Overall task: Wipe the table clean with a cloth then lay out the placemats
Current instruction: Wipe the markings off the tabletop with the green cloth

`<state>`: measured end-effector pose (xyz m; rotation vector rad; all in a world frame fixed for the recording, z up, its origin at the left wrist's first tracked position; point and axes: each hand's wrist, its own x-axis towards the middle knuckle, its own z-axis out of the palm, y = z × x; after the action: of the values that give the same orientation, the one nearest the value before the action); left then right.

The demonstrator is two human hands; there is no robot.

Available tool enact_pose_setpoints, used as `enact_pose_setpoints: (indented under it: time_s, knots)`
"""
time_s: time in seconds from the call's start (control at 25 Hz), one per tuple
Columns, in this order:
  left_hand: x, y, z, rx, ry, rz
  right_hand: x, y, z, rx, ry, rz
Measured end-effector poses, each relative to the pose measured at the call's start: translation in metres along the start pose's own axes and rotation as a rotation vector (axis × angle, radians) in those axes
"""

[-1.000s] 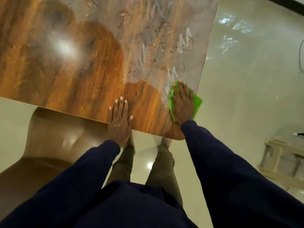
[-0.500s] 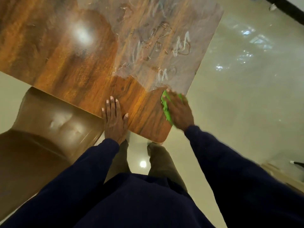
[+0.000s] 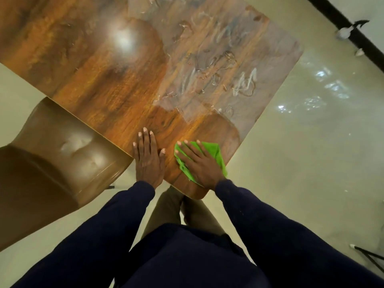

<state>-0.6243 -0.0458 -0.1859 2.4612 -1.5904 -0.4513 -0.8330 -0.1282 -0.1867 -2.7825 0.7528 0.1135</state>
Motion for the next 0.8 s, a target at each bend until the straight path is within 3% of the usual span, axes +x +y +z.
enact_pose_setpoints:
  time_s: [0.08,0.2,0.36,0.44,0.52,0.68,0.72,0.8]
  knots:
    - [0.008,-0.002,0.003,-0.035,0.005,-0.016,-0.024,0.039,-0.004,-0.021,0.019,-0.019]
    - [0.019,-0.004,0.006,-0.036,0.044,-0.06,-0.004,0.098,-0.025,-0.047,0.048,0.184]
    - [0.025,-0.001,0.012,-0.014,0.075,-0.109,0.074,0.091,-0.041,-0.039,0.123,0.446]
    - [0.028,0.006,0.015,-0.009,0.077,-0.149,0.103,0.074,-0.039,-0.002,0.156,0.473]
    - [0.031,0.014,0.019,-0.017,0.082,-0.206,0.107,0.058,-0.032,0.008,0.112,0.346]
    - [0.038,0.034,0.025,-0.023,0.13,-0.324,0.048,0.099,-0.027,-0.03,-0.046,-0.27]
    - [0.041,0.038,0.026,-0.036,0.145,-0.357,0.043,0.119,-0.032,-0.035,-0.062,-0.334]
    - [0.044,0.047,0.029,-0.049,0.161,-0.414,0.055,0.151,-0.041,-0.034,-0.044,-0.26]
